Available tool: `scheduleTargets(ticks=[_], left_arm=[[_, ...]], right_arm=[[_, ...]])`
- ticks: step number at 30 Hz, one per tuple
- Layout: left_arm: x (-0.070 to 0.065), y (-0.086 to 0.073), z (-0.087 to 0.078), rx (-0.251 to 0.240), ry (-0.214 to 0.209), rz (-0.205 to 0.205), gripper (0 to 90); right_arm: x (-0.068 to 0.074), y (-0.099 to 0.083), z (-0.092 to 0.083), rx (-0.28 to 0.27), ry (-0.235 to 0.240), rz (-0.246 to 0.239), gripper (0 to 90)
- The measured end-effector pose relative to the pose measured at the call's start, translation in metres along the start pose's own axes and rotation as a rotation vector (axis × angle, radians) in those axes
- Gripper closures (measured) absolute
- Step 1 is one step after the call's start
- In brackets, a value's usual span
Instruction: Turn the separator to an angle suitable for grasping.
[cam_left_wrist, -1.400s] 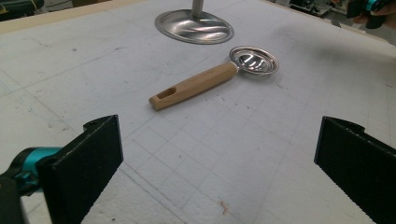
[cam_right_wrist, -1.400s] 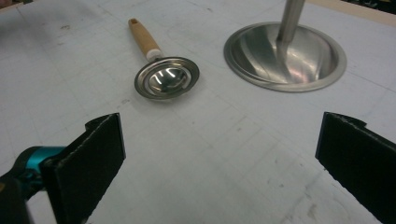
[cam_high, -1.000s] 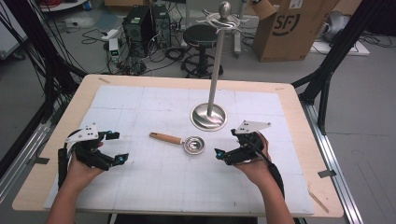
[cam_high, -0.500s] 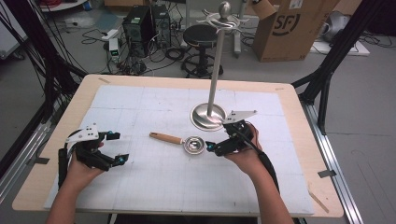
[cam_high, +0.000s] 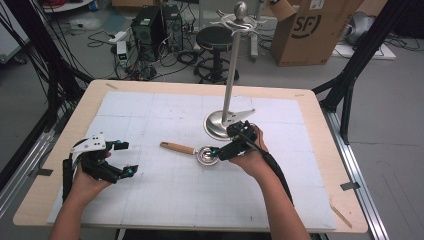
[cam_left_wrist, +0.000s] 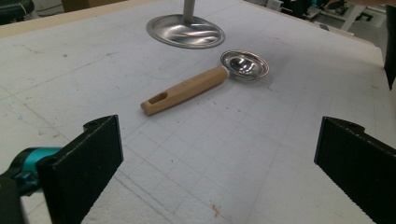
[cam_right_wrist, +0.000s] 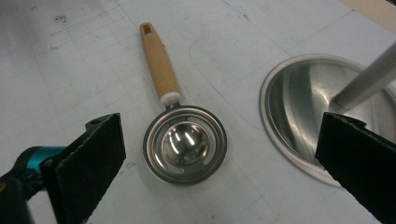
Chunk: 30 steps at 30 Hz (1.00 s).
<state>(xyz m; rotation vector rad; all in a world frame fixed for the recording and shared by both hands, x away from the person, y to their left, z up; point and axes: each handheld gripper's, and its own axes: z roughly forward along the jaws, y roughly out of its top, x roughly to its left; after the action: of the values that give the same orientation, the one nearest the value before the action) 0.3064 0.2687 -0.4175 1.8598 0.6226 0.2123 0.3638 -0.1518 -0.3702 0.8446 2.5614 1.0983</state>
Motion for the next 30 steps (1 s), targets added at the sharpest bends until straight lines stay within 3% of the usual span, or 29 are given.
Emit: scheduleTargets(ticks=[8, 15, 21, 22, 30], left_arm=[[0.001, 0.0, -0.001, -0.004, 0.005, -0.001, 1.7], [0.0, 0.001, -0.001, -0.003, 0.005, 0.003, 1.7], [0.001, 0.0, 0.0, 0.004, 0.009, 0.0, 1.7], [0.001, 0.0, 0.0, 0.0, 0.008, 0.002, 1.7], [0.001, 0.0, 0.0, -0.001, 0.012, -0.002, 1.7]], right_arm=[[0.004, 0.019, 0.025, 0.056, 0.017, -0.042, 0.5], [0.006, 0.031, 0.033, 0.073, 0.022, -0.052, 0.5], [0.008, 0.042, 0.044, 0.12, 0.028, -0.06, 1.5], [0.008, 0.045, 0.049, 0.134, 0.029, -0.079, 1.5], [0.014, 0.047, 0.062, 0.176, 0.038, -0.101, 5.0]])
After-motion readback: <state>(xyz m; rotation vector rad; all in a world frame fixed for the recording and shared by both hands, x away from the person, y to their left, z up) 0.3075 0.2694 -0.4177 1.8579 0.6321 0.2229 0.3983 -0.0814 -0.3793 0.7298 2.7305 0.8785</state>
